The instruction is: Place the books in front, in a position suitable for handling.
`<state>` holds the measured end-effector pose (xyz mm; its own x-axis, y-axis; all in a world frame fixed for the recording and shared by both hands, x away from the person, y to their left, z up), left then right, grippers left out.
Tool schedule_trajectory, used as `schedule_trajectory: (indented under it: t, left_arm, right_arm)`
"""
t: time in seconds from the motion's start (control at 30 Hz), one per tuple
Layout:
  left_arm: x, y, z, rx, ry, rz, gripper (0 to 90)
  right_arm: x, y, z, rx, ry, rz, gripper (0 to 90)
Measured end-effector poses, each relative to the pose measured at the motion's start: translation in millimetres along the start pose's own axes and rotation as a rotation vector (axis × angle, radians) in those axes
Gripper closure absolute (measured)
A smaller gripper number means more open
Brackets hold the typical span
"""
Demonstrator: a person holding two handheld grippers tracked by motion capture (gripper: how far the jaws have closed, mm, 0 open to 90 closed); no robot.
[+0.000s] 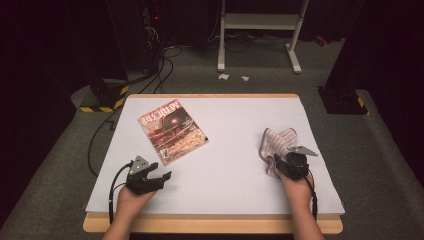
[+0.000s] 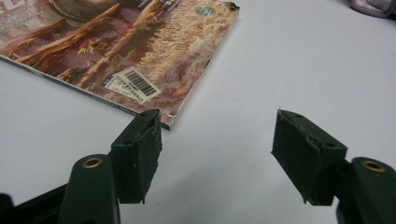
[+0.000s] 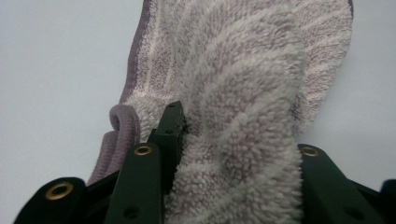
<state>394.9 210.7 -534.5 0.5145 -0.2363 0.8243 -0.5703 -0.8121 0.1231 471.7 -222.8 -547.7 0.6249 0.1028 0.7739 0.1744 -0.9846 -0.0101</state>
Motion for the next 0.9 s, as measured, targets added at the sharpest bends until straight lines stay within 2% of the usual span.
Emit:
schedule_trajectory:
  t: [0.07, 0.17, 0.27, 0.3, 0.53, 0.57, 0.73, 0.77, 0.8, 0.83, 0.87, 0.9]
  left_arm:
    - [-0.5, -0.1, 0.3, -0.001, -0.002, -0.005, 33.1]
    - [-0.4, -0.6, -0.1, -0.004, -0.003, -0.015, 33.0]
    - [-0.3, -1.4, -0.1, -0.002, -0.003, -0.018, 33.0]
    - [-0.7, -2.1, -0.1, -0.001, -0.006, -0.020, 33.0]
    - [-0.6, -3.1, -0.7, 0.000, -0.004, -0.028, 33.0]
    - [-0.7, -3.5, -0.7, 0.003, -0.006, -0.032, 33.1]
    - [-0.1, -5.2, -1.0, 0.008, 0.000, -0.046, 33.1]
    - [-0.3, -6.3, -1.3, 0.011, -0.003, -0.045, 33.1]
    - [-0.3, -6.8, -1.0, 0.013, -0.002, -0.049, 33.1]
    - [-0.4, -7.7, -0.7, 0.016, -0.003, -0.054, 33.1]
    - [-0.4, -7.7, -0.7, 0.016, -0.003, -0.054, 33.1]
    - [-0.6, -8.3, -0.7, 0.018, -0.006, -0.055, 33.1]
  right_arm:
    - [-0.1, -0.4, 0.1, -0.005, 0.002, -0.010, 60.0]
    - [2.1, -0.5, -1.4, -0.004, -0.002, 0.000, 49.3]
    - [6.0, -0.1, -4.6, 0.003, 0.004, 0.002, 44.4]
    - [10.3, 0.5, -9.0, 0.000, 0.013, -0.001, 40.0]
    - [26.3, -1.7, -28.9, 0.002, 0.068, -0.011, 36.4]
    - [33.9, -4.0, -37.3, 0.006, 0.093, -0.017, 36.4]
    - [45.2, -14.3, -50.8, 0.025, 0.128, -0.041, 36.1]
    - [50.9, -24.8, -57.2, 0.039, 0.149, -0.061, 36.2]
    - [50.9, -24.8, -57.2, 0.039, 0.149, -0.061, 36.2]
    - [53.9, -35.0, -59.5, 0.068, 0.160, -0.077, 37.5]
    - [53.9, -35.0, -59.5, 0.068, 0.160, -0.077, 37.5]
    - [54.8, -41.3, -59.8, 0.082, 0.164, -0.089, 37.8]
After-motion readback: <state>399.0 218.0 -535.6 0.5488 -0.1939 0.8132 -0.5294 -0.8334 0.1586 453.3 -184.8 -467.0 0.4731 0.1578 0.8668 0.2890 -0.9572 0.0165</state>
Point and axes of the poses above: each handheld gripper's, and its own axes: z roughly forward along the jaws, x roughly out of its top, y roughly to its right, the point moved 8 cm from there along z, roughly forward along the jaws, and after that the axes turned 4 degrees about -x, right-handed, at the moved point
